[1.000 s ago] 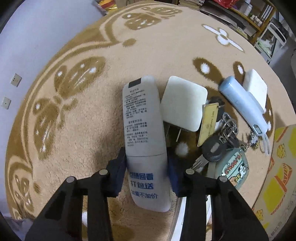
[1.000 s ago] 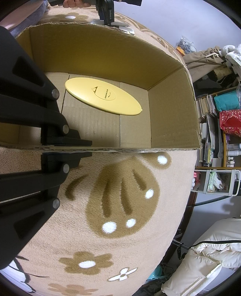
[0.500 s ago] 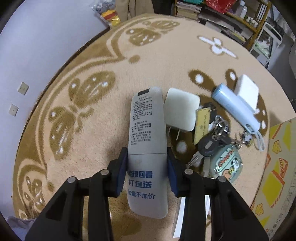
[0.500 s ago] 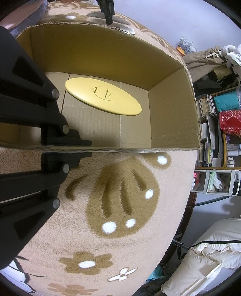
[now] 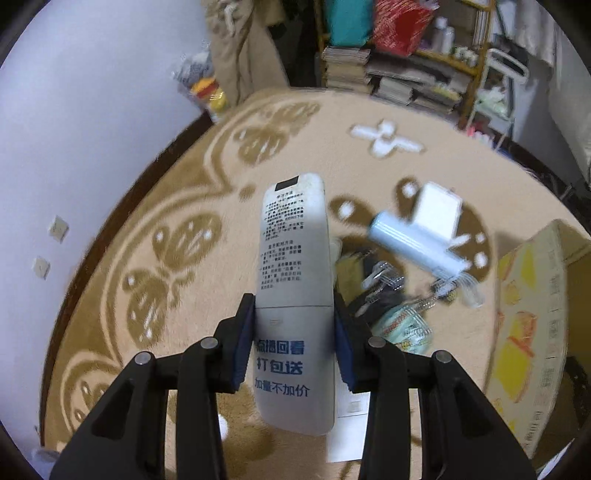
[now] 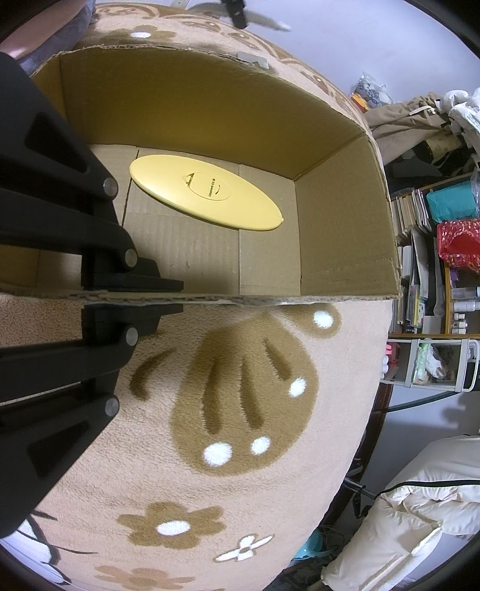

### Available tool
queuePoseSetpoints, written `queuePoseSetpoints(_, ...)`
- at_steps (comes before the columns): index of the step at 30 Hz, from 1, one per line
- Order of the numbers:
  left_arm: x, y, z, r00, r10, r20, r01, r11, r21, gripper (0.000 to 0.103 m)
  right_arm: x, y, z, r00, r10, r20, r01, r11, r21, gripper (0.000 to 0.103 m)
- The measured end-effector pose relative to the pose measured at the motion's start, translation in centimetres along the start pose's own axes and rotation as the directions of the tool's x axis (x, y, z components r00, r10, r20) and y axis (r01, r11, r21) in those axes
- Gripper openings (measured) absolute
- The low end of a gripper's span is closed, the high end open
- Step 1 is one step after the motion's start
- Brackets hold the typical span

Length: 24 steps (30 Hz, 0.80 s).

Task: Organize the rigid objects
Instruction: 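Lift the white remote with the left gripper and drop it into the box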

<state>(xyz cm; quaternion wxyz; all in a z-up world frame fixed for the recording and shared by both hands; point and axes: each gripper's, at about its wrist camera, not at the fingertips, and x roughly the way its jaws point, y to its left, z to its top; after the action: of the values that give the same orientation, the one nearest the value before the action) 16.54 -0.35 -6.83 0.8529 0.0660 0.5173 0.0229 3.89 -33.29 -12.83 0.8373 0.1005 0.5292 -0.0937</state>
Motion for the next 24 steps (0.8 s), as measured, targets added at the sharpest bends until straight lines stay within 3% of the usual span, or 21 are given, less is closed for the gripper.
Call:
queuePoseSetpoints(7, -6.6, -4.7, 1.3, 0.986, -0.121, 0.116, 0.114, 0.991, 0.07, 0.037, 0.0, 0.1, 0.0, 1.0, 0.001, 0.0, -0.001, 1.0, -0.002, 0.006)
queuePoseSetpoints(11, -9.5, -8.8, 1.5, 0.966, -0.203, 0.16, 0.18, 0.972, 0.151, 0.037, 0.0, 0.2, 0.0, 1.0, 0.0, 0.0, 0.0, 1.0, -0.004, 0.006)
queuePoseSetpoints(24, -9.6, -19.4, 0.0, 0.929, -0.359, 0.094, 0.318, 0.901, 0.294, 0.037, 0.0, 0.0, 0.0, 1.0, 0.002, 0.0, -0.002, 1.0, -0.001, 0.006)
